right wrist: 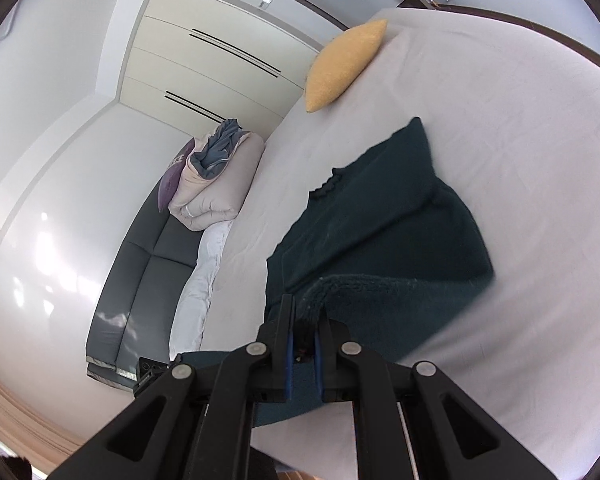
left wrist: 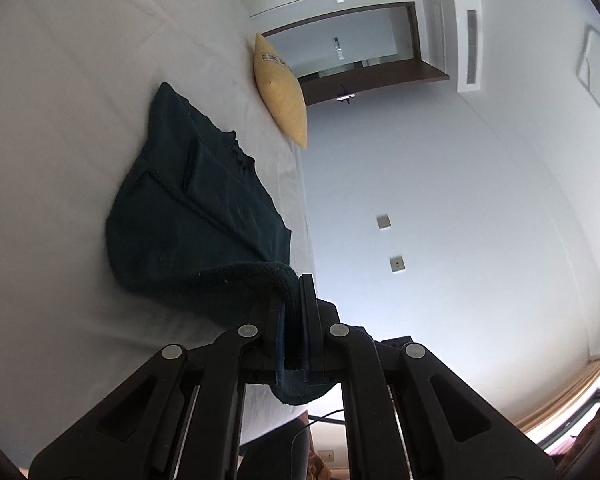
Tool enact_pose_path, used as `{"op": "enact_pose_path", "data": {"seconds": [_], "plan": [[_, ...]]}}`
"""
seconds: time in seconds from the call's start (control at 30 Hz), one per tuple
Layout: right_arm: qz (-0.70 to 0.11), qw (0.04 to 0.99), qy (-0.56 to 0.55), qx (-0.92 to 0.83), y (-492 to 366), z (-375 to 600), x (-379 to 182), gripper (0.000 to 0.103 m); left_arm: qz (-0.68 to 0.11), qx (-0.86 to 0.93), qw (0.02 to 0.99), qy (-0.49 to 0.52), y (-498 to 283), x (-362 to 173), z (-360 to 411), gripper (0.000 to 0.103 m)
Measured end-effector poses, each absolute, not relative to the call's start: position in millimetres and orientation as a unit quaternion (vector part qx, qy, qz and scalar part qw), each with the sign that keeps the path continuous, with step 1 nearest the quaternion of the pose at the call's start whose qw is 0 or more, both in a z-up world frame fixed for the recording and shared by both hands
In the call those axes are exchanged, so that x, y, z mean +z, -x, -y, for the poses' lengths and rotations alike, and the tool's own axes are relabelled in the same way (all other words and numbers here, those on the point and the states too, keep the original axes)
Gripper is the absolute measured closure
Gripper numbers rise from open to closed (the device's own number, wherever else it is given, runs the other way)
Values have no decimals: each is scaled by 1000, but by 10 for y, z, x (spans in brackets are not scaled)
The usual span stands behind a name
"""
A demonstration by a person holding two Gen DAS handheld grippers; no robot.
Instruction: Fold small clothes
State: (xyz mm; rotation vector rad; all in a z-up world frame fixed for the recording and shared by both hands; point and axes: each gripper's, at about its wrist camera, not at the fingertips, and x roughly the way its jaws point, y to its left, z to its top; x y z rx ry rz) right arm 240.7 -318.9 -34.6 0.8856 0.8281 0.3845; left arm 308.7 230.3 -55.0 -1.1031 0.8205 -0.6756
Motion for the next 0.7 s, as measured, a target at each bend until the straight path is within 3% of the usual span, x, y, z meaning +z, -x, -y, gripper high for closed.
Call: {"op": "enact_pose_path", "data": {"seconds": [0.37, 0.7], "plan": [[-377, 812, -419, 151, -3569, 3337, -439, 94, -372, -276, 734, 497, -4274, -539, -2384, 99], [-394, 809, -425, 98, -4536, 3489, -862, 94, -397, -247, 740, 483, -5494, -705, -2269, 99]]}}
